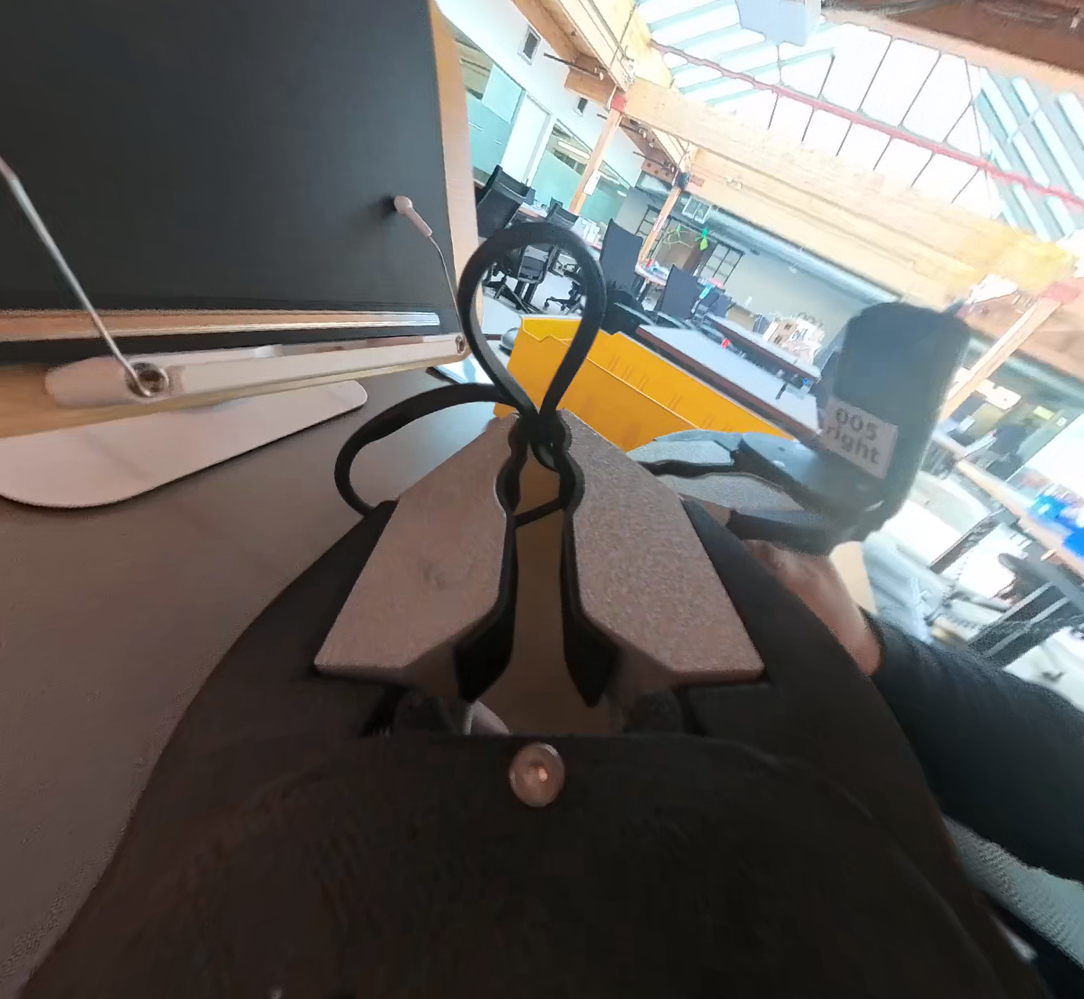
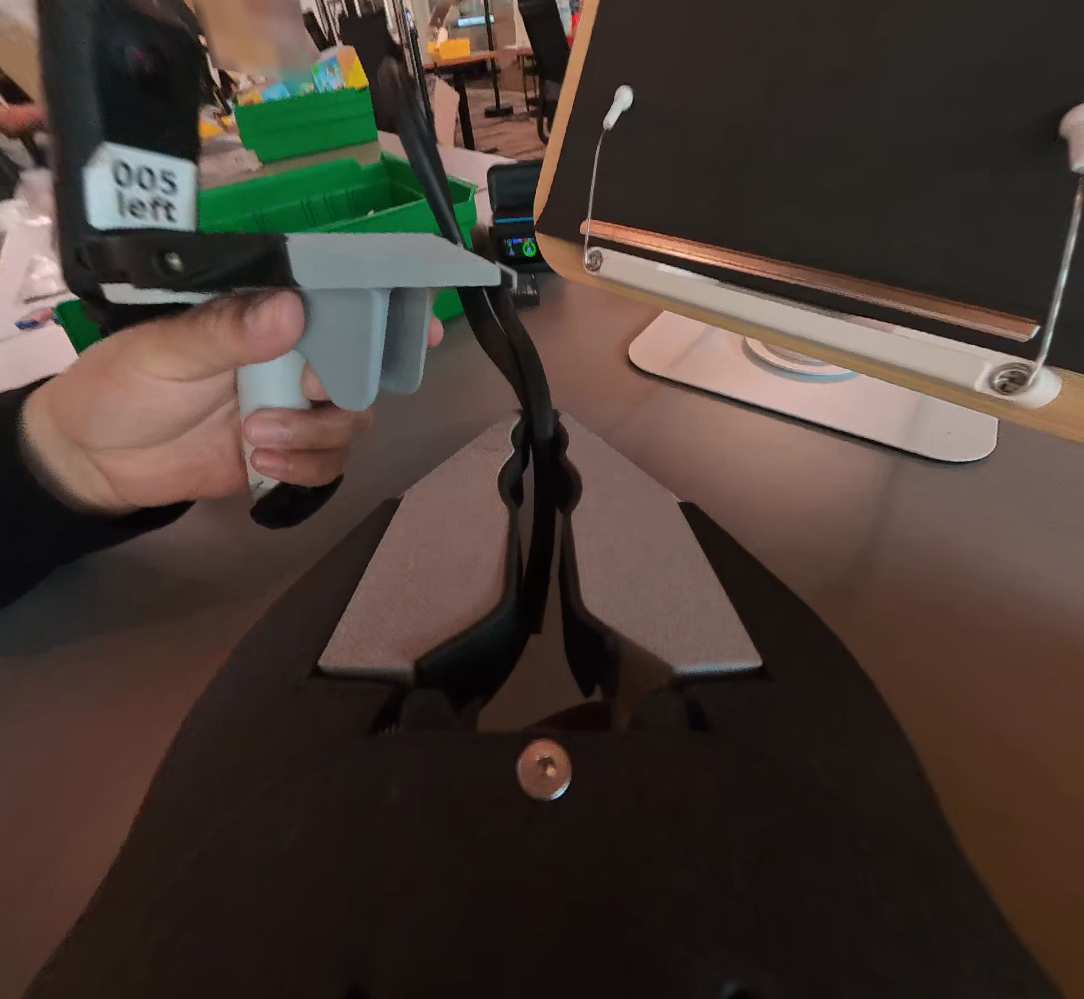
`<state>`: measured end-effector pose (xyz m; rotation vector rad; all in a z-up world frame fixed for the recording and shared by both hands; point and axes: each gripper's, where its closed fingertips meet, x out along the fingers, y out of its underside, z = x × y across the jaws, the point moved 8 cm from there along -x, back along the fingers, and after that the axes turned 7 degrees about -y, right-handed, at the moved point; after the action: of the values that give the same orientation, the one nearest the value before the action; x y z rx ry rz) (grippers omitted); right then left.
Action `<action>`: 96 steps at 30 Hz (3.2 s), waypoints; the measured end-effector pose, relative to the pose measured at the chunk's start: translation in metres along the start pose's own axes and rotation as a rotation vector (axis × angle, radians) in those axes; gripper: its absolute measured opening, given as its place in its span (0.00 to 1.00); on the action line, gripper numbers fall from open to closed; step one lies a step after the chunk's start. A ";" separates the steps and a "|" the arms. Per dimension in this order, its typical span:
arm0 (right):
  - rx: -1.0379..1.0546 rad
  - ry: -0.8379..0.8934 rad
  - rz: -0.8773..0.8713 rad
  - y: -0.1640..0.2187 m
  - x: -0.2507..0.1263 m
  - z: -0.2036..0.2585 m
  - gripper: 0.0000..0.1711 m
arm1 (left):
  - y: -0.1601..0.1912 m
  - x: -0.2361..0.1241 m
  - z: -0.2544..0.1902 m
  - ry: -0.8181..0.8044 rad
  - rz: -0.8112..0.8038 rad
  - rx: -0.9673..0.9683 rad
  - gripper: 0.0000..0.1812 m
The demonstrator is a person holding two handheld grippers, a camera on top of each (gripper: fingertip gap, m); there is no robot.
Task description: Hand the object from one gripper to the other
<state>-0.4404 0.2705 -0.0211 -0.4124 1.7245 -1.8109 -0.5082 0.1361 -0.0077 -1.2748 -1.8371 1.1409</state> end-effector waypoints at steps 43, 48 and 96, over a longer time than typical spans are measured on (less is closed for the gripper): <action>-0.214 -0.270 0.099 0.000 -0.011 0.020 0.30 | 0.007 -0.007 -0.008 0.361 0.226 -0.067 0.00; -0.115 -0.450 0.051 -0.010 -0.027 0.025 0.43 | 0.009 -0.022 -0.027 0.482 0.262 0.244 0.00; -0.233 -0.652 0.240 0.030 0.001 0.069 0.65 | 0.033 -0.036 -0.068 0.839 0.333 0.373 0.02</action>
<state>-0.3935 0.2157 -0.0429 -0.7584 1.4370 -1.1324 -0.4245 0.1280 -0.0079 -1.5387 -0.7855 0.8470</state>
